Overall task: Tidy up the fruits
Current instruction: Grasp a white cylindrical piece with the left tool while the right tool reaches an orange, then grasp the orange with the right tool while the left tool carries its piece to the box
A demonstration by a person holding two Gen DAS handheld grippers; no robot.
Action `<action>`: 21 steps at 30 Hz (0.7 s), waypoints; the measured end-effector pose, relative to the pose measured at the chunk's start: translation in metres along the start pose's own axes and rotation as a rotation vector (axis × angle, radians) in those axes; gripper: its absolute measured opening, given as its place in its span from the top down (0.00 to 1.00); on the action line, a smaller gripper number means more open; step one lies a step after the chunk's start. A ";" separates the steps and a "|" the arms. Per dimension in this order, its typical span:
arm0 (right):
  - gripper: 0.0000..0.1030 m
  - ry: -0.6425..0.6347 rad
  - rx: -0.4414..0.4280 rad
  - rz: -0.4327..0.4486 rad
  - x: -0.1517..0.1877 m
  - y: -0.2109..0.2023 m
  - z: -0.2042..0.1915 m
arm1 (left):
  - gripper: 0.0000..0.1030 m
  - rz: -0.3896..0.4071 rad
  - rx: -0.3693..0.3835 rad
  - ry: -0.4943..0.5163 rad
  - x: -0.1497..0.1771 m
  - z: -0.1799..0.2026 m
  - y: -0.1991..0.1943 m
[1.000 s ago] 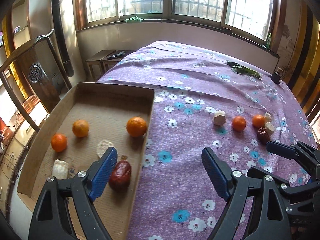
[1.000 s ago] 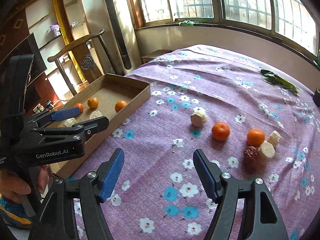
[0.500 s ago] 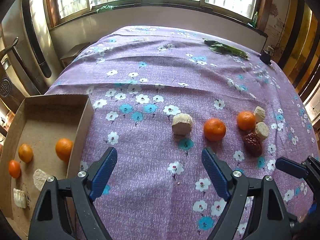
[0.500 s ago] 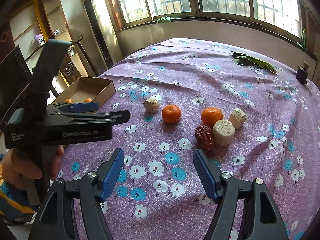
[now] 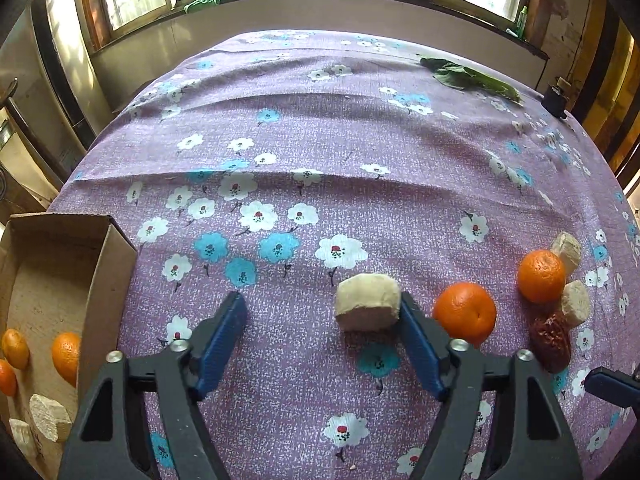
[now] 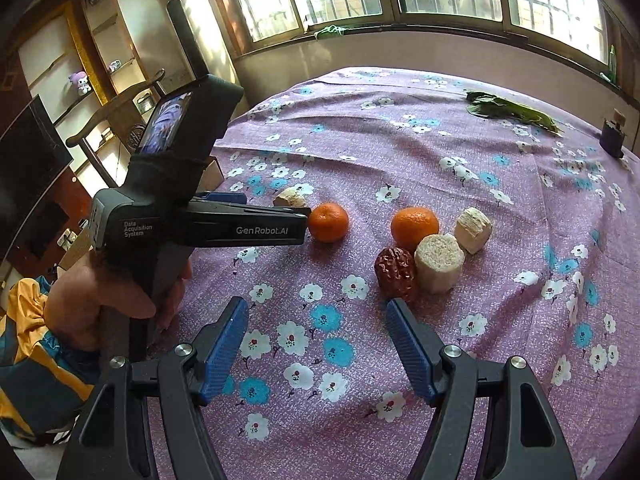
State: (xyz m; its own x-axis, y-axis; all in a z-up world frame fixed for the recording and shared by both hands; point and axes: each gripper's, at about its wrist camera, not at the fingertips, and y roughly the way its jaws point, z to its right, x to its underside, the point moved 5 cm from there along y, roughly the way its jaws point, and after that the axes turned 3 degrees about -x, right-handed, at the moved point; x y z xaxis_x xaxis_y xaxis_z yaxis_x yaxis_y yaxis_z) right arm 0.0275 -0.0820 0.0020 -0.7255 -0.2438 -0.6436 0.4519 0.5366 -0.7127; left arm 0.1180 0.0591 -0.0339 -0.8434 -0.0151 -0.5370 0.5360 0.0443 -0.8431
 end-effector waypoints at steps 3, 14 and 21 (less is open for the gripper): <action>0.26 -0.007 0.003 -0.008 -0.001 0.004 -0.001 | 0.73 0.003 0.004 -0.008 -0.003 -0.002 -0.004; 0.26 -0.061 0.030 -0.012 -0.027 0.036 -0.014 | 0.73 0.055 0.036 -0.078 0.012 -0.025 -0.045; 0.38 -0.095 0.107 -0.033 -0.054 0.070 -0.006 | 0.73 0.097 0.036 -0.091 0.024 -0.046 -0.079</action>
State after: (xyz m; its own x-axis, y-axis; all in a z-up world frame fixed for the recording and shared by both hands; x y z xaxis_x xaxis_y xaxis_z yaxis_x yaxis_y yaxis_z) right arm 0.0952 -0.0266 -0.0114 -0.6904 -0.3383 -0.6395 0.4852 0.4392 -0.7561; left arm 0.0537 0.1012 0.0212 -0.7816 -0.1028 -0.6153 0.6174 0.0139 -0.7866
